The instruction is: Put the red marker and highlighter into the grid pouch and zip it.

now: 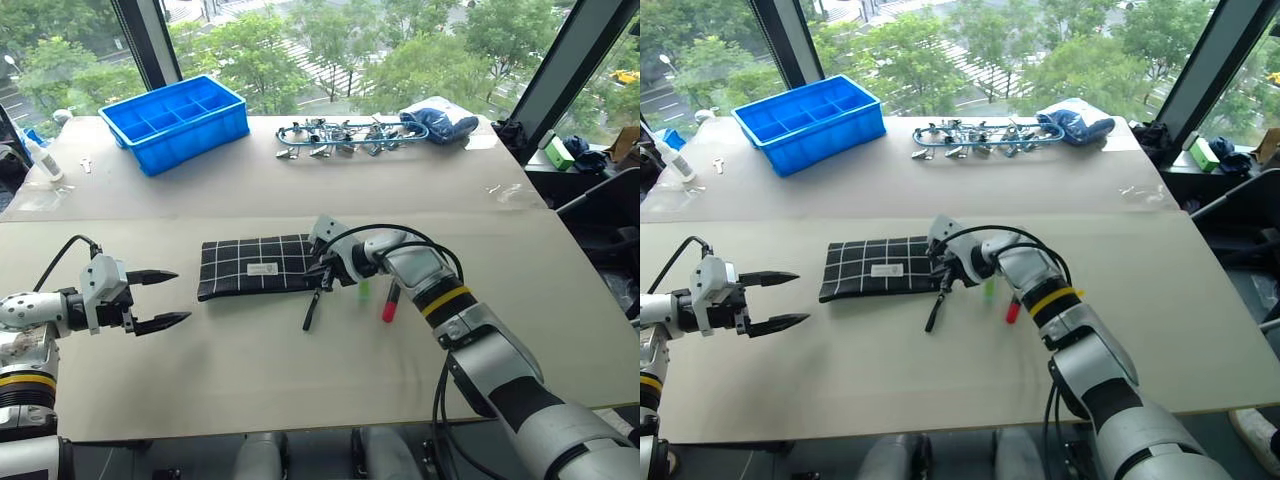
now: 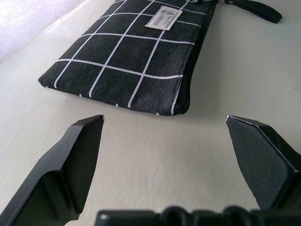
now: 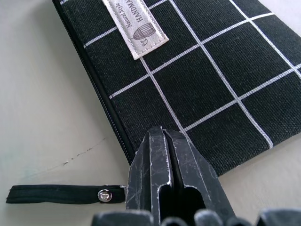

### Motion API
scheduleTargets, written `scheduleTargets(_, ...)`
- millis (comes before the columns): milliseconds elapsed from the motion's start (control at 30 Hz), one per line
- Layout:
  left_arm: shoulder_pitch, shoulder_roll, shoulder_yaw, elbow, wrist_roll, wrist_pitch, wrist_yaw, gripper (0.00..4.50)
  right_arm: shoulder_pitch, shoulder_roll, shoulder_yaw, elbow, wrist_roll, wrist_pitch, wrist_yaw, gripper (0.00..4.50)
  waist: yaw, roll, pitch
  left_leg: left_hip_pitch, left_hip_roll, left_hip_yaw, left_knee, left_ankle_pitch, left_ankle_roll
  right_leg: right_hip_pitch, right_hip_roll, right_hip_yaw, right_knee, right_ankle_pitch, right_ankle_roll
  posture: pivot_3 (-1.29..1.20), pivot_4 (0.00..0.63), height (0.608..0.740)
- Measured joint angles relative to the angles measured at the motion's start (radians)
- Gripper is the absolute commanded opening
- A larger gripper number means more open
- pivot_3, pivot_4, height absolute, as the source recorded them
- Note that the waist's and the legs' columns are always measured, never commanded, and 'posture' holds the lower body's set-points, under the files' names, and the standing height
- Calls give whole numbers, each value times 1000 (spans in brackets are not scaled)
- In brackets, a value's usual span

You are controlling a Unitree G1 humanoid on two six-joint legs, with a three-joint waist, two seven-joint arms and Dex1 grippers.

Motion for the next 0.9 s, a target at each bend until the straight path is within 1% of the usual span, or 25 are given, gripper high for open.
scheduleTargets(167,0,-4,-9,-35,5,-26,10,4500,7,-30,51,-43,-55,-64,23,87,3,0,0,0,0,0,0,0,0,0,0,0,0,0,0,0,150,740)
scheduleTargets(300,-4,-32,-34,-39,41,-115,30,4500,12,-37,60,-59,-72,-81,28,87,6,0,0,0,0,0,0,0,0,1,0,0,0,0,0,0,150,740)
scheduleTargets(333,-14,-44,-46,-29,57,-162,37,4500,12,-37,59,-60,-73,-81,28,87,6,0,0,0,0,0,0,0,0,1,0,0,0,0,0,0,150,740)
scheduleTargets(400,-30,-57,-69,-4,89,-246,50,4500,15,-36,58,-65,-72,-81,31,87,6,0,0,0,0,0,0,0,0,1,0,0,0,0,0,0,150,740)
scheduleTargets(533,-72,-80,-118,104,171,-417,101,4500,29,-31,41,-76,-56,-61,49,87,6,0,0,1,0,0,0,0,0,1,0,0,0,0,0,0,150,740)
scheduleTargets(667,-134,-86,-164,193,241,-562,181,4500,48,-30,29,-85,-52,-41,55,87,11,2,-1,8,-1,1,0,0,0,6,-1,0,-2,0,0,0,150,740)
scheduleTargets(900,-198,-92,-206,298,282,-647,248,4500,54,-29,29,-96,-52,-28,60,87,13,3,-2,10,0,0,0,2,0,6,-1,0,0,0,-2,0,150,740)
